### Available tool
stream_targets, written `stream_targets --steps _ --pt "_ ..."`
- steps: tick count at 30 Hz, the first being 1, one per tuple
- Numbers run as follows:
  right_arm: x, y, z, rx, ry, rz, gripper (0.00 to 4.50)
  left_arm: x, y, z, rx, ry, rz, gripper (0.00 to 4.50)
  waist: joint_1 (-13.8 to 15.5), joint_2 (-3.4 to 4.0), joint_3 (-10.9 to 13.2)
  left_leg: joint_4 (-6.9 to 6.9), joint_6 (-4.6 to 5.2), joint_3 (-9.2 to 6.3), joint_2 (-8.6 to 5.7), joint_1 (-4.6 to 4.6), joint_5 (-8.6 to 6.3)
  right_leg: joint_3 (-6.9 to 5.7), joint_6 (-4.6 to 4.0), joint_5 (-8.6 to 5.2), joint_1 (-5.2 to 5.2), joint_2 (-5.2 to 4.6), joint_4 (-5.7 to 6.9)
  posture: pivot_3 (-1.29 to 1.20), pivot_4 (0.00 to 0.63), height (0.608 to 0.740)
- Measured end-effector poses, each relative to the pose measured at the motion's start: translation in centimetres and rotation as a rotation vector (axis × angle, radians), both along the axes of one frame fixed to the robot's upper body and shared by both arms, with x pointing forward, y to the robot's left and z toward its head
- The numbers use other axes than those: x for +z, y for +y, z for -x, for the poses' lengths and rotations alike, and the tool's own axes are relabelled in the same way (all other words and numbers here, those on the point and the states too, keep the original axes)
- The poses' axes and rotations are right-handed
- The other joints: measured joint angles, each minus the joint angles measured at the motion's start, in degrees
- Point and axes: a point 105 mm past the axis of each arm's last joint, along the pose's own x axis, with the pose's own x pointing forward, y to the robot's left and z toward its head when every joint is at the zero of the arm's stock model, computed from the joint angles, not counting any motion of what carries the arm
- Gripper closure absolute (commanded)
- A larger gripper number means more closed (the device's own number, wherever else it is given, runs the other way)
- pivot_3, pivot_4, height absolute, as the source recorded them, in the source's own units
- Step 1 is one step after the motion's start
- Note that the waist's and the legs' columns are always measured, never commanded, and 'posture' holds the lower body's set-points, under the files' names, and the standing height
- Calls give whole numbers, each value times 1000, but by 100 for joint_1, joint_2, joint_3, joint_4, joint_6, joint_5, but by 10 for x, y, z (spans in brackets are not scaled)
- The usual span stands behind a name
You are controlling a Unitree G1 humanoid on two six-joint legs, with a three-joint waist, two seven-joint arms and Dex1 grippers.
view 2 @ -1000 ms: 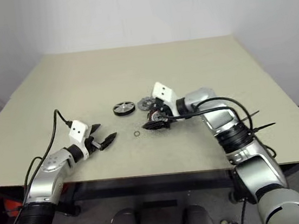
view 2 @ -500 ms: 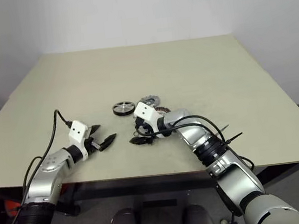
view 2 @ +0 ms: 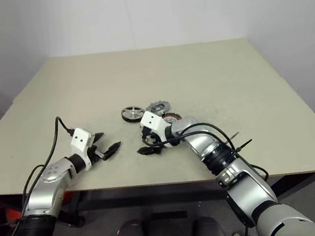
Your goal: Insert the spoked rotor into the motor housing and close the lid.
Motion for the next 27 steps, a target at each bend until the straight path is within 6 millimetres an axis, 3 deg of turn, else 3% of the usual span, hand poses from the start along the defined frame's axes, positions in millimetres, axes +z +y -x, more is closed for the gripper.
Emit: stream_targets --steps 16,27 --pt "-3 -3 -4 -19 8 43 486 -3 0 2 4 8 0 0 15 -1 -1 0 -9 -15 -8 1 5 13 5 -3 12 -4 -7 0 0 740" --pt "0 -1 7 16 57 69 486 -5 -3 8 -2 9 7 0 13 -2 -2 -15 -8 -10 -8 -4 5 14 7 -5 6 -2 -8 0 0 740"
